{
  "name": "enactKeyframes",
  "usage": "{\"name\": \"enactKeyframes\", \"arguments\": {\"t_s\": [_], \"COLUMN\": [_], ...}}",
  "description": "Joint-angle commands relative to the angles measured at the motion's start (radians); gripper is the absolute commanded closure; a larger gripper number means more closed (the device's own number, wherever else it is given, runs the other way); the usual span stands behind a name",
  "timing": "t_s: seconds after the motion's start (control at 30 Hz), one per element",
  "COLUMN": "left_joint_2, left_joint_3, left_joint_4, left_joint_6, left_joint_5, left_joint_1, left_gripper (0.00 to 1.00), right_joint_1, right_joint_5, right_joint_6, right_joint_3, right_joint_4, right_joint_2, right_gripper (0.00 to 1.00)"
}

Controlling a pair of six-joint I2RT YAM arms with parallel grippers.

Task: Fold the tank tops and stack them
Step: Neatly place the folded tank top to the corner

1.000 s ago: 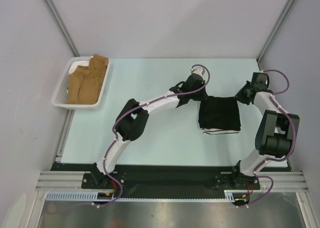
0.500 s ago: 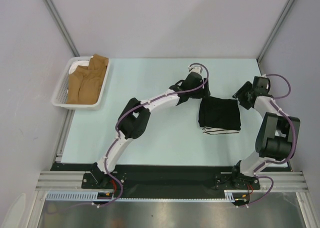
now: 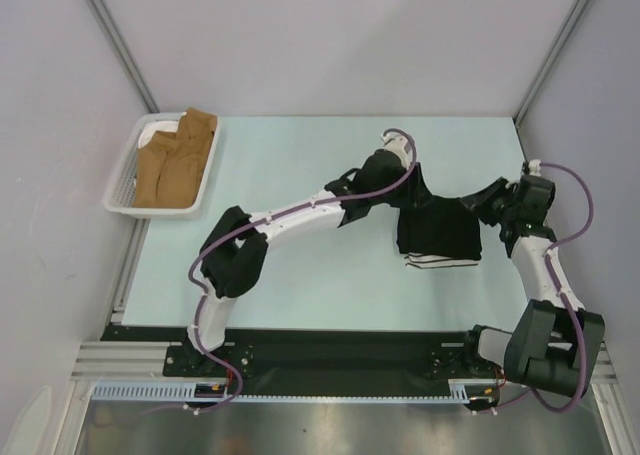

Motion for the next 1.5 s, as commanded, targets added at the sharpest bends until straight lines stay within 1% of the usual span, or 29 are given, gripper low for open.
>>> {"name": "enactKeyframes", "arguments": {"t_s": [0.0,0.03,0.07,0.1,0.13,0.3,0.4,0.47,0.5,0.53,0.6,0.63,0.67,0.73,0.77,0.8,0.87,0.9,1.03,1.07,1.1,1.17,1.23,1.27,1.3,1.37,1.4,1.43,1.47], "left_joint_2": [0.013,0.037,0.095,0.117,0.131,0.059,0.022,-0.039,-0.065,-0.123,-0.179,-0.225,-0.251,-0.294,-0.340,-0.360,-0.423,-0.444,-0.532,-0.558,-0.605,-0.668,-0.780,-0.815,-0.861,-0.988,-1.035,-1.137,-1.191], "left_joint_3": [-0.086,-0.088,-0.084,-0.087,-0.122,-0.307,-0.323,-0.333,-0.343,-0.364,-0.384,-0.404,-0.416,-0.458,-0.478,-0.498,-0.554,-0.574,-0.677,-0.694,-0.711,-0.780,-0.865,-0.898,-0.931,-1.052,-1.053,-1.121,-1.154], "left_joint_4": [0.156,0.188,0.185,0.203,0.213,0.254,0.198,0.156,0.136,0.127,0.104,0.078,0.069,0.021,0.018,0.007,0.000,-0.002,-0.026,-0.037,-0.056,-0.073,-0.085,-0.091,-0.093,-0.109,-0.111,-0.114,-0.116], "left_joint_6": [-0.103,-0.149,-0.170,-0.186,-0.204,-0.184,-0.138,-0.100,-0.089,-0.072,-0.054,-0.039,-0.036,-0.025,-0.023,-0.025,-0.025,-0.031,-0.036,-0.036,-0.036,-0.031,-0.025,-0.025,-0.025,-0.035,-0.036,-0.043,-0.048], "left_joint_5": [0.169,0.198,0.218,0.257,0.259,0.128,0.065,0.015,-0.005,-0.040,-0.051,-0.100,-0.111,-0.131,-0.143,-0.148,-0.165,-0.171,-0.198,-0.211,-0.244,-0.281,-0.341,-0.361,-0.375,-0.422,-0.439,-0.452,-0.477], "left_joint_1": [-0.031,-0.028,-0.017,-0.013,-0.010,-0.008,-0.007,-0.011,-0.013,-0.016,-0.017,-0.019,-0.019,-0.019,-0.019,-0.019,-0.019,-0.019,-0.019,-0.019,-0.019,-0.019,-0.019,-0.019,-0.017,-0.019,-0.019,-0.019,-0.020], "left_gripper": [0.52,0.59,0.62,0.66,0.71,0.71,0.71,0.69,0.69,0.66,0.61,0.56,0.54,0.47,0.44,0.41,0.39,0.37,0.36,0.34,0.25,0.19,0.01,0.00,0.00,0.00,0.00,0.00,0.00], "right_joint_1": [-0.036,-0.064,-0.075,-0.087,-0.096,-0.167,-0.168,-0.167,-0.165,-0.164,-0.161,-0.149,-0.138,-0.097,-0.084,-0.070,-0.032,-0.020,0.069,0.115,0.143,0.189,0.244,0.256,0.301,0.327,0.327,0.341,0.349], "right_joint_5": [-0.235,-0.268,-0.323,-0.343,-0.331,-0.251,-0.191,-0.095,-0.061,0.000,0.046,0.066,0.083,0.161,0.201,0.239,0.301,0.315,0.341,0.341,0.330,0.316,0.307,0.306,0.315,0.350,0.340,0.306,0.301], "right_joint_6": [0.118,0.146,0.167,0.190,0.186,0.147,0.112,0.059,0.042,0.028,0.002,-0.009,-0.017,-0.026,-0.021,0.017,0.061,0.122,0.269,0.279,0.279,0.250,0.212,0.163,0.155,0.163,0.166,0.172,0.184], "right_joint_3": [-0.134,-0.165,-0.191,-0.231,-0.242,-0.308,-0.280,-0.222,-0.202,-0.188,-0.159,-0.155,-0.145,-0.119,-0.112,-0.102,-0.111,-0.119,-0.174,-0.182,-0.193,-0.210,-0.214,-0.230,-0.236,-0.265,-0.276,-0.286,-0.292], "right_joint_4": [0.183,0.225,0.270,0.330,0.329,0.306,0.222,0.136,0.040,0.004,-0.072,-0.085,-0.134,-0.193,-0.267,-0.306,-0.367,-0.383,-0.434,-0.437,-0.422,-0.411,-0.409,-0.394,-0.398,-0.420,-0.418,-0.418,-0.431], "right_joint_2": [0.063,0.081,0.106,0.129,0.168,0.183,0.098,0.037,-0.026,-0.061,-0.150,-0.169,-0.187,-0.225,-0.236,-0.258,-0.288,-0.302,-0.394,-0.416,-0.437,-0.494,-0.529,-0.560,-0.577,-0.603,-0.606,-0.608,-0.609], "right_gripper": [0.93,1.00,1.00,1.00,1.00,1.00,1.00,0.99,0.94,0.89,0.71,0.59,0.55,0.33,0.06,0.01,0.00,0.00,0.00,0.00,0.00,0.00,0.00,0.00,0.00,0.00,0.00,0.00,0.00]}}
